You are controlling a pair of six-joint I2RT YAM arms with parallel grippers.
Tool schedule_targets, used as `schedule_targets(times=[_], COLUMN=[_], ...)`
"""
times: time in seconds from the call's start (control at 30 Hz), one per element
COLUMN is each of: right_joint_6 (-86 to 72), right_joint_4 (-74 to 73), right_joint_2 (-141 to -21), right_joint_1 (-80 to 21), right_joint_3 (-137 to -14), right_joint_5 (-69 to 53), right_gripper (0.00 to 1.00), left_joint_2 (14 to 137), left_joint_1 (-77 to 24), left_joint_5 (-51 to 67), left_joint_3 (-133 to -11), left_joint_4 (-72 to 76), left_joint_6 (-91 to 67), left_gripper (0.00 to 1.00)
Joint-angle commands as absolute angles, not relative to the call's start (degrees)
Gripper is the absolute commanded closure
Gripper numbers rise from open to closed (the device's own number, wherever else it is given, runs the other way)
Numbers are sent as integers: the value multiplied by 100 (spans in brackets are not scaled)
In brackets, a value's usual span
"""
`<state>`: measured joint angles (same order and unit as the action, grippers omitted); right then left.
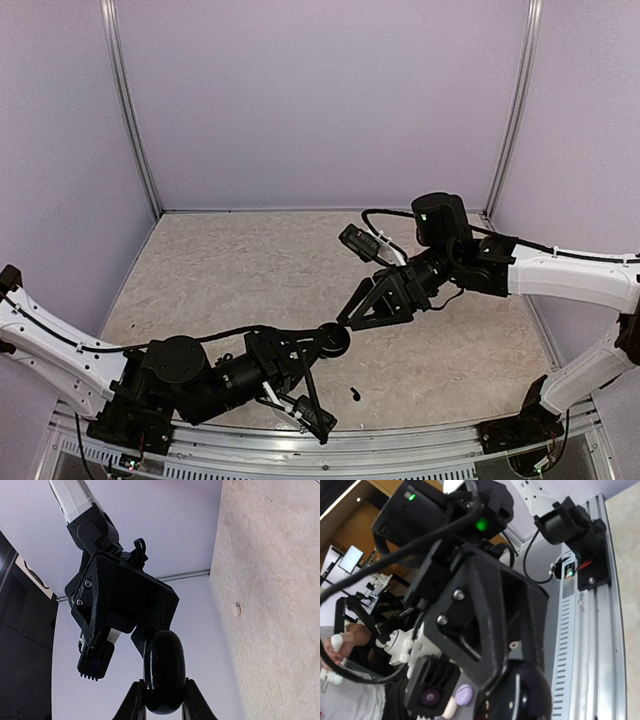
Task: Insert the wireless bluetooth earbuds into the charging case
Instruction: Adjust the charging case at the center of the board, then pass from the left arm to the right
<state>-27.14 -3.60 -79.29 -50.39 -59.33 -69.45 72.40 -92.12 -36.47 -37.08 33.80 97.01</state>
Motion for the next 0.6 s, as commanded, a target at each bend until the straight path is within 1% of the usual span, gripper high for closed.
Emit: schedule_targets(times=[0.0,0.13,0.33,0.4,0.47,0.57], right_joint_6=[-2926,-2944,-2822,-2766,-2641,-2638], right_joint_4=[-199,-182,-357,-433,-628,-668], right_joint_2=[-8138,-8197,-8329,-8336,-8347,-8368], right_joint_1=[-5179,-5229,-5249,-5247,-5241,-5213], right_joint_3=[-5897,-5923,-5875,-5931,-5975,-5974], right_joint_5=[-6987,-7007,-6947,-6886,-6733,-6761], right_gripper=[51,56,57,55,46,47], left_joint_2=[7321,7330,7348,7354,7348,7327], left_joint_1=[-9261,-9272,-9276,-9281,-9281,-9285], left_joint_5=[-3664,-3674,-3673,-3674,-3676,-3674], left_joint_3=[-3639,-3647,-3647,-3647,-3641,-3639], left_joint_4=[3674,3689,3769,3769,3762,3752], left_joint_6=[9829,9874,9949,9957,9965,9967], left_gripper=[100,100,100,100,100,100])
